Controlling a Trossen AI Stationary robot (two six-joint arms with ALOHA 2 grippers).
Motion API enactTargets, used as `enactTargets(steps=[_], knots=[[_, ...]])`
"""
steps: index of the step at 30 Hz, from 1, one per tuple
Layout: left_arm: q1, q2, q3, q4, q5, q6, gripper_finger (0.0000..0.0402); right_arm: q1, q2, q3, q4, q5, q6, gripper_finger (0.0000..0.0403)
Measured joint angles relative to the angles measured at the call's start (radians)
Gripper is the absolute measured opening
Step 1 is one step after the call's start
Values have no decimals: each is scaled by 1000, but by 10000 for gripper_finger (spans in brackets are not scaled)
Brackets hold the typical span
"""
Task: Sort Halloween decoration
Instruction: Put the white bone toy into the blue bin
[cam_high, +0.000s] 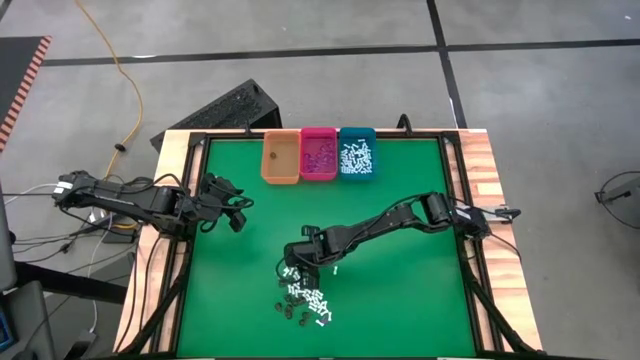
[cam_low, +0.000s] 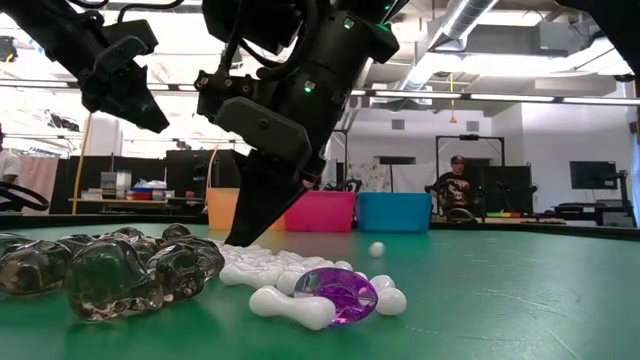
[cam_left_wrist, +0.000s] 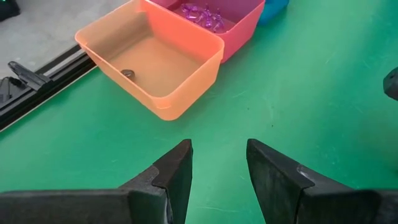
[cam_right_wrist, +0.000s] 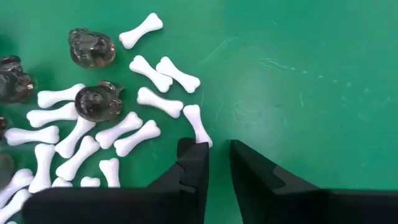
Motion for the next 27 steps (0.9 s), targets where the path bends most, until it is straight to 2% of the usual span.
enactTargets(steps=[3, 8, 16, 21, 27], knots=[[0, 0, 0, 0, -1, 1, 144, 0, 0, 0, 0, -2, -11, 78], [0, 0, 0, 0, -2, 2, 144, 0, 0, 0, 2, -22, -15, 18], [0, 0, 0, -11, 2, 1, 144, -3, -16, -1, -27, -32, -19, 15], [0, 0, 0, -27, 1, 1, 144, -16, -72, -1, -89, -31, -31, 15], [0, 0, 0, -29, 1, 0, 144, -83, -140, -2, -315, 74, -126, 15]])
